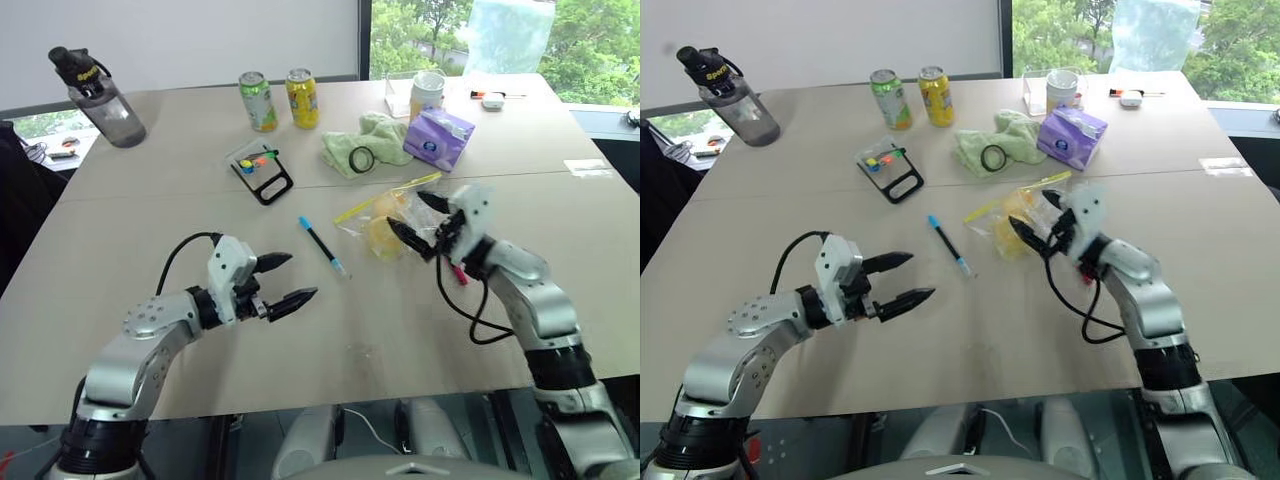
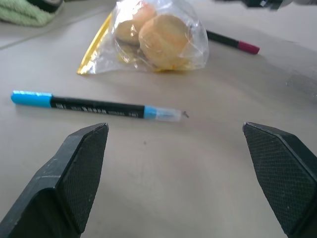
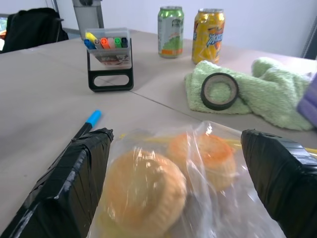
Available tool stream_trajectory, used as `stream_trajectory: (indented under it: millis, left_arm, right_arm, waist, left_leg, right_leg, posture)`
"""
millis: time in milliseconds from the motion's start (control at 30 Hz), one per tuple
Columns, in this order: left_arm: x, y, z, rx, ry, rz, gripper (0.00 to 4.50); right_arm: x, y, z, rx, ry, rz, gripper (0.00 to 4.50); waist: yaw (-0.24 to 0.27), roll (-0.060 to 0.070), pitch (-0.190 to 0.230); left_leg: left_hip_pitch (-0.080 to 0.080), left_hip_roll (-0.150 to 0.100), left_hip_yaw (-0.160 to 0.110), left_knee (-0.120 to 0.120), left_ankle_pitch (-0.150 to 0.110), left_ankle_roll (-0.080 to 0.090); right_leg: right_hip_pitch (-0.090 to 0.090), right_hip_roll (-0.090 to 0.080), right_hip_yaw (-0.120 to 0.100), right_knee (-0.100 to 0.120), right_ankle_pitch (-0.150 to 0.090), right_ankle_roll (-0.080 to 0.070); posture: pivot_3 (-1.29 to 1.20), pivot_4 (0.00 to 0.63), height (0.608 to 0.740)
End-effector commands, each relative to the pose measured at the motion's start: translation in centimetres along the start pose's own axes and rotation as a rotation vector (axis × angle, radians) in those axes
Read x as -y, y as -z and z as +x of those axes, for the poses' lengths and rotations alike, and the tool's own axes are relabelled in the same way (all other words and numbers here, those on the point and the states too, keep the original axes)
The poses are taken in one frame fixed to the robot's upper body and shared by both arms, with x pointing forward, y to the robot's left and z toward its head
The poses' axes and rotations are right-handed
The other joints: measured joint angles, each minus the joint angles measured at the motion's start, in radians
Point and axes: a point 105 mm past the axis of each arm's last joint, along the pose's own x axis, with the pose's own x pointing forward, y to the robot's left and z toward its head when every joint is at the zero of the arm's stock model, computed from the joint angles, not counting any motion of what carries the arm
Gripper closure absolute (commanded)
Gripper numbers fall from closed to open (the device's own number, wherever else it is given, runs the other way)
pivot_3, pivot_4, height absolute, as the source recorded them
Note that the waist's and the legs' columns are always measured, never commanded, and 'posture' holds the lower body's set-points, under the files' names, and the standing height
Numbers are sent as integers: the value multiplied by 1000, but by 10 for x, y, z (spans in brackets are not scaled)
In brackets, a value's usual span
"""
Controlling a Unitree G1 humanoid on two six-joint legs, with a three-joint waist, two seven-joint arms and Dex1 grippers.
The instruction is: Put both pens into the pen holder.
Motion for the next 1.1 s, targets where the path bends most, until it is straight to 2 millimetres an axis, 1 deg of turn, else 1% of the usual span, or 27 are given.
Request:
stream_trajectory:
  millis: [33, 67, 100, 133, 167, 233, 333, 400, 467, 567, 600, 633, 700, 733, 800, 833, 867, 933, 967, 1000, 1067, 1100]
  left_arm:
    - [-2, -5, -4, 7, -20, 26, 0]
    - [-3, -5, -5, 7, -27, 29, 0]
    - [-3, -5, -5, 9, -33, 29, 0]
    - [-2, -5, -6, 11, -34, 27, 0]
    - [-1, -5, -7, 12, -32, 26, 0]
    - [1, -4, -7, 11, -30, 24, 0]
    - [2, -4, -8, 18, -31, 29, 0]
    - [1, -8, -7, 41, -34, 38, 0]
    - [0, -14, -7, 76, -36, 46, 0]
    - [-1, -17, -6, 95, -39, 61, 0]
    - [-1, -17, -5, 96, -40, 63, 0]
    - [0, -16, -5, 95, -39, 63, 0]
    - [0, -16, -4, 95, -38, 64, 0]
    - [0, -16, -4, 96, -38, 65, 0]
    - [-1, -17, -3, 97, -38, 68, 0]
    - [-2, -17, -3, 97, -38, 70, 0]
    - [-3, -17, -2, 96, -38, 70, 0]
    - [-4, -17, 0, 97, -34, 72, 0]
    - [-4, -17, 1, 98, -27, 73, 0]
    - [-4, -17, 3, 99, -23, 74, 0]
    - [-3, -17, 5, 100, -17, 75, 0]
    - [-4, -18, 6, 102, -16, 76, 0]
  right_arm:
    - [-1, 13, 5, -136, 28, 27, 55]
    - [-2, 16, 4, -160, 26, 33, 55]
    - [-1, 19, 3, -181, 35, 34, 287]
    - [0, 20, 2, -192, 34, 31, 620]
    - [0, 20, 1, -194, 34, 29, 834]
    - [1, 18, 1, -189, 37, 24, 1757]
    - [2, 13, 2, -170, 31, 17, 2771]
    - [1, 10, 3, -148, 20, 13, 3721]
    - [0, 8, 3, -134, 17, 21, 4443]
    - [0, 6, 3, -118, 11, 17, 4443]
    - [-1, 3, 3, -100, 4, 12, 4443]
    - [-2, -4, 3, -64, -3, -19, 4443]
    - [0, -31, 3, 61, 2, -70, 4443]
    - [1, -40, 2, 101, 10, -78, 4443]
    - [14, -70, -3, 235, 88, -89, 4443]
    - [28, -84, -9, 290, 181, -112, 4443]
    - [41, -93, -15, 324, 262, -133, 4443]
    - [72, -96, -31, 323, 443, -165, 4443]
    - [93, -91, -44, 299, 561, -160, 4443]
    - [107, -88, -53, 283, 641, -155, 4443]
    - [125, -80, -68, 249, 749, -122, 4443]
    - [133, -71, -75, 207, 795, -82, 4097]
  waist:
    - [1, 0, 0]
    - [2, 0, 0]
    - [2, 0, 0]
    - [1, 0, 0]
    - [1, 0, 0]
    - [0, 0, 0]
    - [0, 0, 0]
    - [0, 0, 0]
    - [0, 0, 0]
    - [0, 0, 0]
    - [-1, 0, 0]
    - [-1, 0, 0]
    - [-1, 0, 0]
    - [-1, 0, 0]
    - [-1, 0, 0]
    - [-1, 0, 0]
    - [-1, 0, 0]
    - [3, 0, 0]
    - [6, 0, 0]
    - [7, 0, 0]
    - [6, -1, 0]
    - [4, -1, 0]
  left_leg:
    - [-1, 0, 0, 0, 0, 0]
    - [-2, 0, 0, 0, 0, 0]
    - [-2, 0, 0, 0, 0, 0]
    - [-2, 0, 0, 0, 0, 0]
    - [-2, 0, 0, 0, 0, 0]
    - [-2, 0, 0, 0, 0, 0]
    - [-2, 0, 1, 0, 0, 0]
    - [-2, 0, 1, 0, 0, 0]
    - [-2, 0, 1, 0, 0, 0]
    - [-2, 0, 1, 0, 0, 0]
    - [-2, 0, 1, 0, 0, 0]
    - [-2, 0, 1, 0, 0, 0]
    - [-2, 0, 1, 0, 0, 0]
    - [-2, 0, 1, 0, 0, 0]
    - [-2, 0, 1, 0, 0, 0]
    - [-2, 0, 1, 0, 0, 0]
    - [-2, 0, 1, 0, 0, 0]
    - [-2, 0, 1, 0, 0, 0]
    - [-2, 0, 1, 0, 0, 0]
    - [-2, -1, 1, 0, 0, 0]
    - [-2, -1, 1, 0, 0, 0]
    - [-2, -1, 1, 0, 0, 0]
  right_leg:
    - [-1, 0, 0, 0, 0, 0]
    - [-2, 0, 0, 0, 0, 0]
    - [-2, 0, 0, 0, 0, 0]
    - [-3, 0, 0, 0, 0, 0]
    - [-3, 0, 0, 0, 0, 0]
    - [-3, 0, 0, 1, 0, 0]
    - [-3, 0, 1, 1, 0, 0]
    - [-3, 0, 1, 1, 0, 0]
    - [-3, 0, 1, 1, 0, 0]
    - [-3, 0, 1, 1, 0, 0]
    - [-3, 0, 1, 1, 0, 0]
    - [-3, 0, 1, 1, 0, 0]
    - [-3, 0, 1, 1, 0, 0]
    - [-3, 0, 1, 1, 0, 0]
    - [-3, 0, 1, 1, 0, 0]
    - [-3, 0, 1, 1, 0, 0]
    - [-3, 0, 1, 2, 0, 0]
    - [-3, 0, 0, 2, 0, 0]
    - [-3, 0, 0, 2, 0, 0]
    - [-4, 0, -1, 1, 0, 0]
    - [-4, 0, -2, 1, 0, 0]
    - [-3, 0, -2, 1, 0, 0]
  posture:
    - [0, 150, 740]
    - [0, 150, 740]
    - [0, 150, 740]
    - [0, 150, 740]
    - [0, 150, 740]
    - [0, 150, 740]
    - [0, 150, 740]
    - [0, 150, 740]
    - [0, 150, 740]
    - [0, 150, 740]
    - [0, 150, 740]
    - [0, 150, 740]
    - [0, 150, 740]
    - [0, 150, 740]
    - [0, 150, 740]
    - [0, 150, 740]
    - [0, 150, 740]
    - [0, 150, 740]
    - [0, 150, 740]
    - [0, 150, 740]
    - [0, 150, 740]
    - [0, 150, 740]
